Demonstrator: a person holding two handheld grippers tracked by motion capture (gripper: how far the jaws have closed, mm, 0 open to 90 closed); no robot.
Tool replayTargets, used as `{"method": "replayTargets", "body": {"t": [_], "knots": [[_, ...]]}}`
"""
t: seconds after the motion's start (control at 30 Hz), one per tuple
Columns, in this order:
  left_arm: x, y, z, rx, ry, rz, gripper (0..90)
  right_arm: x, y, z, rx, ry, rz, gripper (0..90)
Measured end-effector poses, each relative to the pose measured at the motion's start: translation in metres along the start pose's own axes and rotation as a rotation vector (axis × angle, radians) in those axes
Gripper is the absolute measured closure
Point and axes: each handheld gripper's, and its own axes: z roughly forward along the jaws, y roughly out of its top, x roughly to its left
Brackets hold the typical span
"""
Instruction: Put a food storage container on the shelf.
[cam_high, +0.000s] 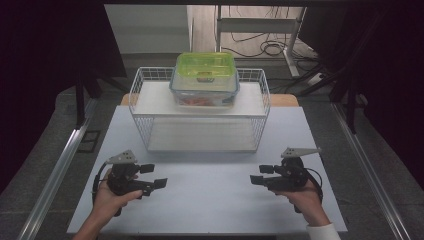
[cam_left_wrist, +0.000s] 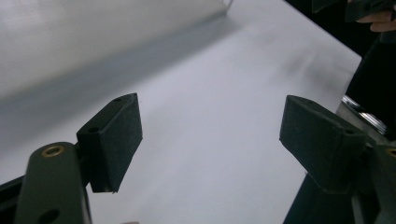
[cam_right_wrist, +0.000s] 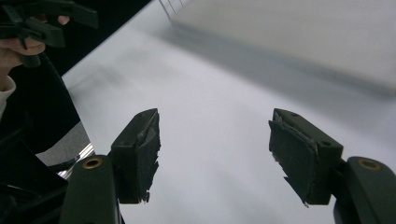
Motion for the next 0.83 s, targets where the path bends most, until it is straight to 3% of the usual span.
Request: {"method": "replayTargets", "body": {"t": [0.07, 0.2, 0.83], "knots": [[0.001, -0.01, 0.008, 0.035, 0.007, -0.011, 20.7, -0.004, -0.011, 0.005, 0.025, 0.005, 0.02, 33.9], [0.004, -0.017, 0.014, 0.059, 0.028, -0.014, 20.9, -0.009, -0.029, 0.016, 0.06, -0.008, 0.027, 33.7], [0.006, -0.018, 0.017, 0.063, 0.057, -0.015, 20.0, -0.007, -0.032, 0.022, 0.063, -0.036, -0.003, 32.5]]}}
